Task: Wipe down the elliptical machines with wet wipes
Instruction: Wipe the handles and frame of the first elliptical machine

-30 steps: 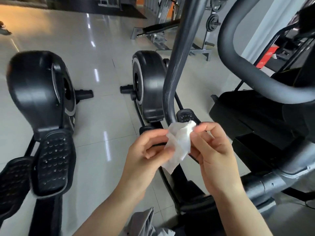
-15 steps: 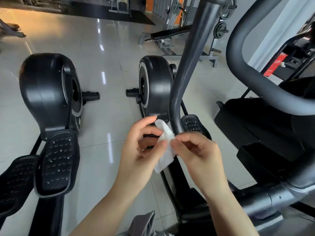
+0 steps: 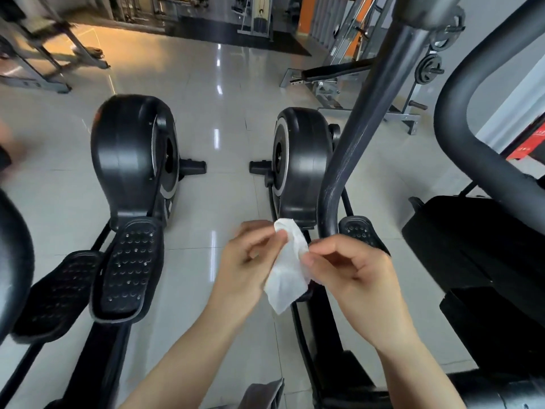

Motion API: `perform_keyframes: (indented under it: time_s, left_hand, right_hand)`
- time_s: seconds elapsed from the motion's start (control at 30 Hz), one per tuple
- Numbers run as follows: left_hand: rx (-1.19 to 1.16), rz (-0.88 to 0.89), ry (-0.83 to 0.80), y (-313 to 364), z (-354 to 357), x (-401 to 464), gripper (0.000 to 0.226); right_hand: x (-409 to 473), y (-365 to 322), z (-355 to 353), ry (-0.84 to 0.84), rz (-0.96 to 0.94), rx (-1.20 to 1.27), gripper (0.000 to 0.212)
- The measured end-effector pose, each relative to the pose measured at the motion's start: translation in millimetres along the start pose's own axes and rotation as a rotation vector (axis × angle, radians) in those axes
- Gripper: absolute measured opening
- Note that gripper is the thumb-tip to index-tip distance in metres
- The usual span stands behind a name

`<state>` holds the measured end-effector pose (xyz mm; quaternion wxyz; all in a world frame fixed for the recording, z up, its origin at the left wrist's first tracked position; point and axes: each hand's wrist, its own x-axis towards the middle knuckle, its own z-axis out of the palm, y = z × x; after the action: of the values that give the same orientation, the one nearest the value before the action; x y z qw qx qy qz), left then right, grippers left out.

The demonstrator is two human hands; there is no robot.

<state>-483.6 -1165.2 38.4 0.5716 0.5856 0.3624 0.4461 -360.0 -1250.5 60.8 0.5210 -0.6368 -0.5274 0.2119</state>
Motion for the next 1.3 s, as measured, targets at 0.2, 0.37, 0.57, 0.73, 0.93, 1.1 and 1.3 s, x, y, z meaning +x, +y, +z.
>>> perform_keyframes:
  time_s: [0.2, 0.37, 0.57, 0.73, 0.93, 1.1, 1.3]
  left_hand:
    - [-0.106, -0.019, 0.021, 9, -9, -7, 0.039]
    - [-0.417, -0.135, 0.115, 11, -7, -9, 0.019]
    - [-0.408, -0.231, -0.231, 12, -25, 14, 0.021]
    - [-0.377, -0.205, -0.428, 12, -43, 56, 0.015]
    - [0.035, -0.066, -0.676, 7, -57, 135, 0.013]
    - [-0.229, -0.239, -0.729, 8, -42, 173, 0.019]
    - [-0.55, -0.266, -0.452, 23, 4, 175, 0.013]
  right_hand:
    - [7, 2, 2, -0.042, -0.088, -0.052, 0.021]
    - [8, -1, -6, 0.013, -0.023, 0.043, 0.019]
    - [19, 0, -17, 0.062, 0.028, 0.037, 0.014]
    - [34, -6, -8, 0.18, 0.097, -0.073, 0.022]
    - [47, -14, 17, 0.51, 0.06, -0.398, 0.014]
    - [52, -22, 35, 0.708, 0.08, -0.639, 0.031]
    - [35, -37, 23, 0.894, 0.223, -0.662, 0.031]
